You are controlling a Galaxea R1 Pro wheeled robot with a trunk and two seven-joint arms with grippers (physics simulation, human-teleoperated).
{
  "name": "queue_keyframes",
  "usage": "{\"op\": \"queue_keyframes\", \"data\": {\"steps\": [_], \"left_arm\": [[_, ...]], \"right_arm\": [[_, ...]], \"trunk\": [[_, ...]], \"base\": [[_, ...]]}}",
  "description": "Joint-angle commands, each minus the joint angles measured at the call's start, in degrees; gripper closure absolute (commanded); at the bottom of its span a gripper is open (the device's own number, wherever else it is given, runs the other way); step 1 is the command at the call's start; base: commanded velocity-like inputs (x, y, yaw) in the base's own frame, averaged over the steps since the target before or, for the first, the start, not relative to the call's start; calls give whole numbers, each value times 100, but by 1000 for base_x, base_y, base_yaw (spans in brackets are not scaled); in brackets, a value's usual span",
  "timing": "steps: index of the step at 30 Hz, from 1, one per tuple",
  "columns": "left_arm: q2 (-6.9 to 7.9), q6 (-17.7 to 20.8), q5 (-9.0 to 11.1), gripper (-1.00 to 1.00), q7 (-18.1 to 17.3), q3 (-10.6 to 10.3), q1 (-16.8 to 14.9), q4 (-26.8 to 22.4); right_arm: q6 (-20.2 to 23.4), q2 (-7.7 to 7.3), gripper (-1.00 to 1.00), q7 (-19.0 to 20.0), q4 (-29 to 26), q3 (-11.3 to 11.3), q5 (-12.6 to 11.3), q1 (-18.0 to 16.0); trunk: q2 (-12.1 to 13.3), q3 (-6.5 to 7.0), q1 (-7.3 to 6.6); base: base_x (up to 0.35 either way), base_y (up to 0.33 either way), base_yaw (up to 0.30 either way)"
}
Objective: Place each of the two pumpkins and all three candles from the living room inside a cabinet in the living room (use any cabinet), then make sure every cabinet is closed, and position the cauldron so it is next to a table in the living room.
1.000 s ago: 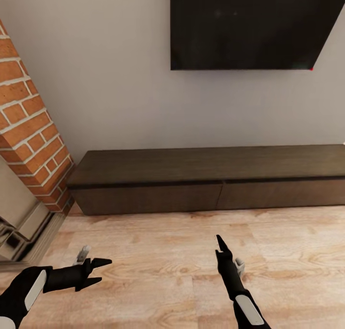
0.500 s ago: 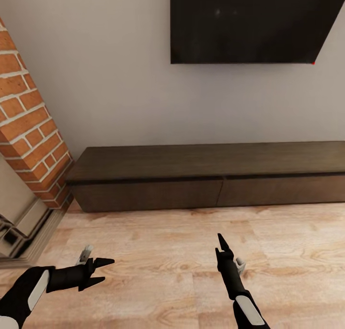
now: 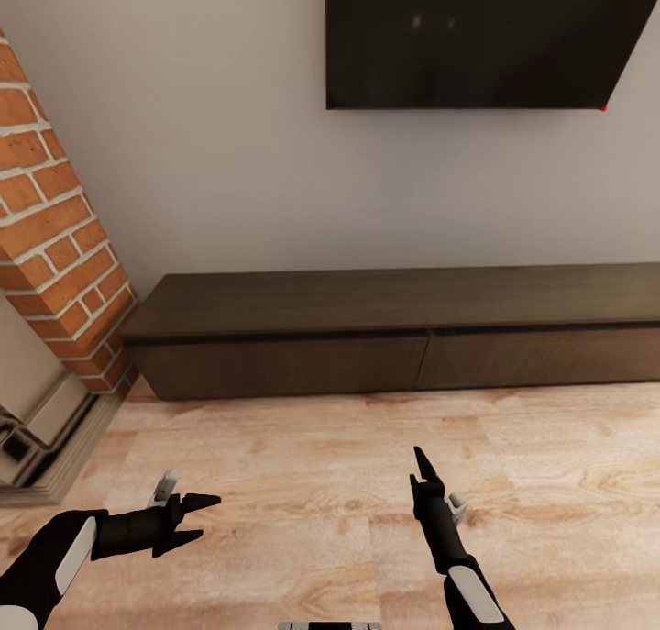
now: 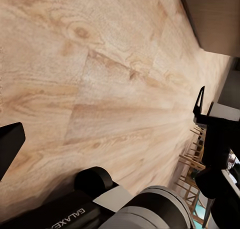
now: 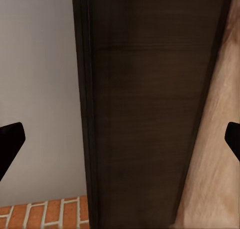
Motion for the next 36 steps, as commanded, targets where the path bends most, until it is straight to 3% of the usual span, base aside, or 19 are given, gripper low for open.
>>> {"op": "queue_keyframes", "data": {"steps": [1,5,11,21,27,36], "left_arm": [[0,1,3,-100,-1,0,-1,1],[0,1,3,-100,-2,0,0,1],[-1,1,3,-100,-2,0,1,1],[3,1,3,-100,-10,0,1,1],[0,1,3,-100,-11,0,0,1],[-1,1,3,-100,-11,0,-2,2]], "right_arm": [[0,1,-100,4,0,25,4,-1],[0,-17,-100,25,0,187,-2,-2],[0,-26,-100,31,0,231,-14,-3],[0,-36,-100,227,6,235,-36,1],[0,-37,-100,451,8,218,-33,2],[1,-40,-100,466,9,203,-31,-2]], "trunk": [[-42,-18,22],[-202,-90,110],[-443,-198,242],[-443,-198,242],[-443,-198,242],[-443,-198,242]], "base": [[0,0,0],[0,0,0],[0,0,0],[25,0,0],[265,0,0],[319,0,0]]}}
